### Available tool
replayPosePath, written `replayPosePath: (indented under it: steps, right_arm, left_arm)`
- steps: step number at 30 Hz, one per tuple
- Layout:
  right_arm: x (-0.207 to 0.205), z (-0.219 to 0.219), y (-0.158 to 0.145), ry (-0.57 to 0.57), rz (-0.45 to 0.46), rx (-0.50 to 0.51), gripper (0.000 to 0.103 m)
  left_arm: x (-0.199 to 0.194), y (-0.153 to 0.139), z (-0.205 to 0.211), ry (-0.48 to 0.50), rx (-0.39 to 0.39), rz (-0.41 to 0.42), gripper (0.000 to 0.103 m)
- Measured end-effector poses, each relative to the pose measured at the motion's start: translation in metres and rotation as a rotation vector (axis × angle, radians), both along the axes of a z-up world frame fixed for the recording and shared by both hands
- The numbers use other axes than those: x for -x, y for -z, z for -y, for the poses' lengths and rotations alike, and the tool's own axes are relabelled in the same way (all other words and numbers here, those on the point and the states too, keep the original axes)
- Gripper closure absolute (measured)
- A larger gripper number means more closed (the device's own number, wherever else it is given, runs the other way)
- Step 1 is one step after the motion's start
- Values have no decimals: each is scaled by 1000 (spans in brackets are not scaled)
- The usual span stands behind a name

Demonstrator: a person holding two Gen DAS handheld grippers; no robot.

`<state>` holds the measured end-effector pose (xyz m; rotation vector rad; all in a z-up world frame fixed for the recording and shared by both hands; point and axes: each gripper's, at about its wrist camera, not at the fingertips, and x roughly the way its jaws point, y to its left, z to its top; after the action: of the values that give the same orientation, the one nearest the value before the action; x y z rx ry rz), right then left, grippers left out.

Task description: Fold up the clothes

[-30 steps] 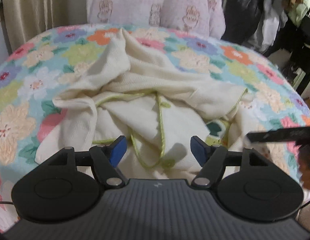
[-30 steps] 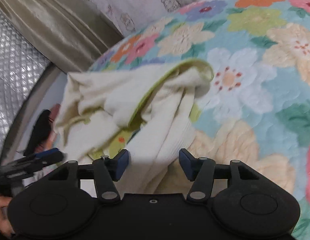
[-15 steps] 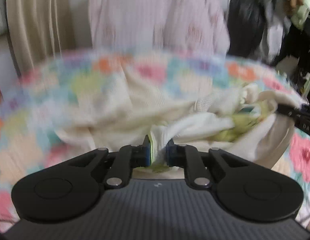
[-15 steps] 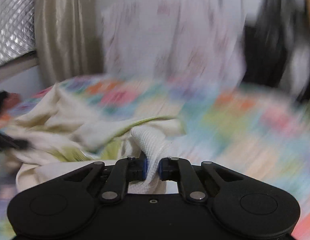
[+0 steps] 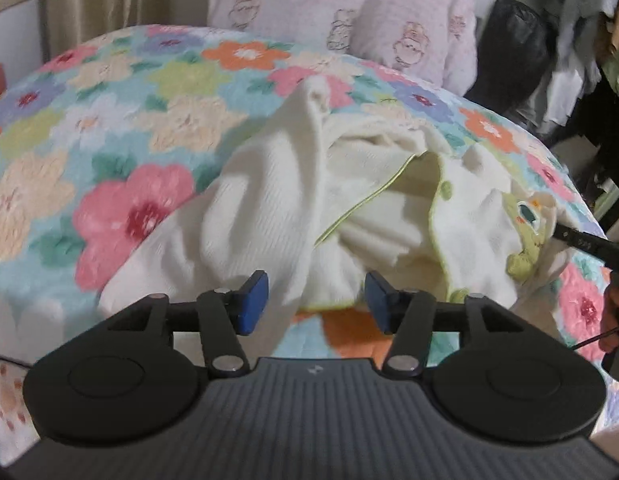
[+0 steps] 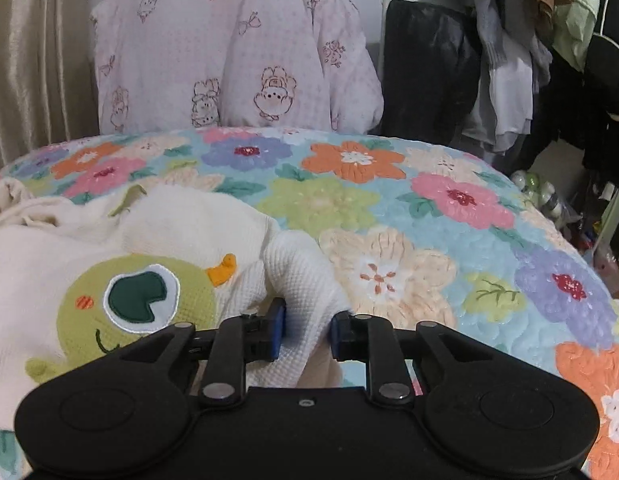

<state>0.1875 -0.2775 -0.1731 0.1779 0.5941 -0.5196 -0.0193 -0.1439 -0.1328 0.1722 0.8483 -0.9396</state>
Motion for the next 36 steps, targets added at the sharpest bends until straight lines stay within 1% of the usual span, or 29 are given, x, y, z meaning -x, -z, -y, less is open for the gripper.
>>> replayPosePath:
  steps: [1, 2, 5, 6, 7, 8, 9, 10, 11, 12, 13, 15, 17, 18, 19, 20, 22, 23, 24, 25, 26, 27, 28, 30, 32, 34, 35, 36]
  right_arm:
    - [1, 2, 1, -2, 4, -24, 78]
    - [1, 5, 4, -5, 0, -48, 78]
    - [6, 17, 16, -19, -8, -101, 73]
    - [9, 21, 19, -19, -4, -135, 69]
    - [12, 25, 21, -11, 8, -182, 65]
    - [15, 29, 22, 2, 22, -228, 63]
    - [15, 32, 23, 6, 27, -265, 62]
    - [13, 32, 25, -7, 15, -280, 62]
    - [11, 30, 27, -27, -4, -281, 65]
    - [9, 27, 29, -47, -17, -268, 83]
    - [8, 24, 27, -56, -18, -235, 88]
    - [6, 19, 18, -55, -11, -158, 92]
    - [6, 19, -3, -35, 43, -96, 93]
    - [5, 21, -18, -27, 84, -79, 93]
    - [3, 21, -34, -25, 120, -42, 93]
    - [-2, 19, -49, -28, 148, 22, 93]
    - [-21, 19, -69, -34, 164, 128, 92]
    - [-33, 22, -74, -34, 164, 143, 91]
    - [-44, 27, -75, -31, 162, 129, 89]
    - [-56, 30, -74, -39, 139, 113, 85]
    - [-66, 32, -70, -58, 98, 95, 82]
    - [-72, 32, -65, -53, 67, 87, 71]
    - [-72, 28, -58, -28, 44, 87, 60]
    - [-66, 21, -45, -4, 1, 67, 52]
    - [-54, 15, -32, -14, -8, 10, 52]
    - [-40, 10, -21, -24, 5, -85, 52]
    - [-35, 7, -16, -37, 16, -136, 52]
    - [-32, 4, -13, -64, 27, -183, 52]
  left_arm:
    - [1, 4, -2, -6, -11, 17, 48]
    - [0, 8, -4, -11, -31, 46, 44]
    - [-5, 15, -7, -26, -89, 130, 32]
    - [-8, 17, -7, -29, -107, 154, 30]
    - [-12, 20, -6, -16, -118, 159, 30]
    - [-18, 24, -4, 27, -121, 130, 33]
    - [-23, 28, -2, 68, -120, 82, 51]
    - [-30, 33, 0, 86, -120, 30, 70]
    - [-37, 38, 4, 79, -137, -1, 98]
    - [-44, 35, 4, 55, -144, 8, 98]
    - [-51, 32, 4, 31, -151, 17, 99]
    - [-66, 25, 4, -19, -161, 41, 99]
    - [-89, -5, -4, -113, -116, 96, 99]
    - [-102, -20, -8, -163, -87, 118, 99]
    - [-114, -36, -12, -215, -58, 140, 99]
    - [-126, -51, -15, -269, -31, 166, 99]
    - [-148, -75, -17, -366, 33, 202, 99]
    - [-156, -80, -16, -412, 58, 212, 98]
    - [-163, -85, -16, -458, 77, 227, 95]
    - [-168, -84, -14, -506, 68, 260, 91]
    - [-172, -82, -13, -545, 58, 282, 82]
    - [-172, -74, -13, -541, 46, 255, 64]
    - [-172, -65, -14, -537, 34, 229, 58]
    - [-171, -49, -16, -522, 13, 171, 56]
    - [-159, -28, -19, -442, 17, 84, 56]
    - [-139, -12, -19, -369, 11, 42, 55]
    - [-128, -6, -16, -331, 4, 35, 54]
    - [-115, -2, -11, -289, 0, 45, 52]
